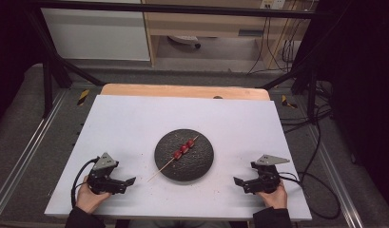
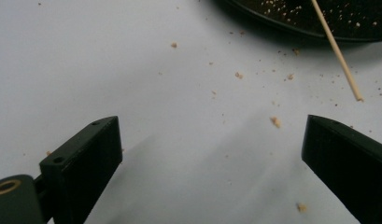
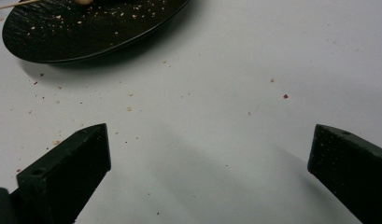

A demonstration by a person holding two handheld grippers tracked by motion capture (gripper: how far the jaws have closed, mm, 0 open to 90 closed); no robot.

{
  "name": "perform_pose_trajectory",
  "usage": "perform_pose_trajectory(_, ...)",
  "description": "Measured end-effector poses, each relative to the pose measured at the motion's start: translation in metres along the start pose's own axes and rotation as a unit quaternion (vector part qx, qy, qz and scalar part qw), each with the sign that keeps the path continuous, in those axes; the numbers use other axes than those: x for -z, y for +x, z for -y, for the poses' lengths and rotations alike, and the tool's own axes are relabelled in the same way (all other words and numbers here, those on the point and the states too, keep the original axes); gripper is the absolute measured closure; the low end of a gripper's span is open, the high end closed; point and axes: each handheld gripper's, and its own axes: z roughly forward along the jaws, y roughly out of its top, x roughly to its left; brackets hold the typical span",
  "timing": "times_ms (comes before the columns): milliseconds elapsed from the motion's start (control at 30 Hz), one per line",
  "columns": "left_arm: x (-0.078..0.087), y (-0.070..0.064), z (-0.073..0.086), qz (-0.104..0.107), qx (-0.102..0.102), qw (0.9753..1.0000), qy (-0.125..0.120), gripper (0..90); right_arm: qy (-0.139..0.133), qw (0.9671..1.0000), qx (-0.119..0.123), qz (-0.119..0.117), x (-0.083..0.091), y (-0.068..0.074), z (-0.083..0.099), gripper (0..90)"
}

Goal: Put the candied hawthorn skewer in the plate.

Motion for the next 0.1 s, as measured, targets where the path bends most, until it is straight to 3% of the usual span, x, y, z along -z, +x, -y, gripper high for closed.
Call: perform_pose_trajectory(100,0.0007,0.0019,0.0010,0.001,0.003,1.0000,-0.001,4.8,-0.001,1.0000,-0.001,0.000,0.0001,0.0002,0.0001,0.3)
